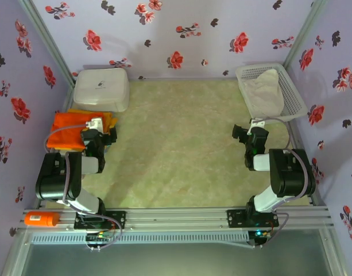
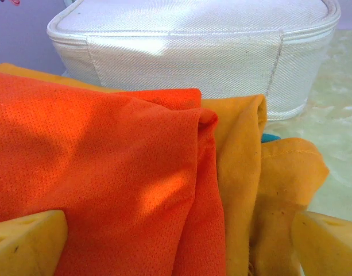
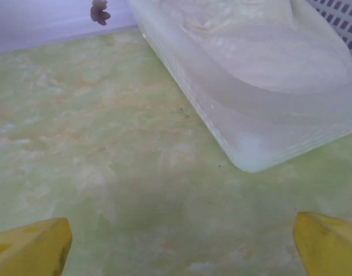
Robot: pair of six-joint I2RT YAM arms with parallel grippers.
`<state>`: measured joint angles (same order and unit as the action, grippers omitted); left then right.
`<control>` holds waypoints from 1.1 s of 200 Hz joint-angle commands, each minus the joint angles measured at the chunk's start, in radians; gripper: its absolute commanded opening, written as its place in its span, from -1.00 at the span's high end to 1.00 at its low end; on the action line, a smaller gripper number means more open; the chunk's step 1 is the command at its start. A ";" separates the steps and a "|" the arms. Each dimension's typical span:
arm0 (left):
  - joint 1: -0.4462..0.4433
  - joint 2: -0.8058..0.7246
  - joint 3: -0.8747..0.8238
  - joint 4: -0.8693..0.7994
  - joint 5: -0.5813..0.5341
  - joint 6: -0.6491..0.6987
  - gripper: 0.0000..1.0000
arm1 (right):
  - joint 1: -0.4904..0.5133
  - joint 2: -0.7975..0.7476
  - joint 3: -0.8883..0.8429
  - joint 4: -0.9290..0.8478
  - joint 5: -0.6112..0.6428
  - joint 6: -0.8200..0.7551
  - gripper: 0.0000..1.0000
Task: Fold and stack the t-shirts
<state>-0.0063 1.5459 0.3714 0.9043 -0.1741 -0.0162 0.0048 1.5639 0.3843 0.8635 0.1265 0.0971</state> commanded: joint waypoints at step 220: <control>-0.036 -0.122 0.029 -0.129 -0.038 0.017 -1.00 | 0.066 -0.120 0.075 -0.203 0.148 -0.037 -0.99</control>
<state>-0.0116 1.5307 0.3717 0.8822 -0.1745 -0.0154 0.0139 1.5494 0.3885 0.8322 0.1394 0.0910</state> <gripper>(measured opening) 0.997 0.993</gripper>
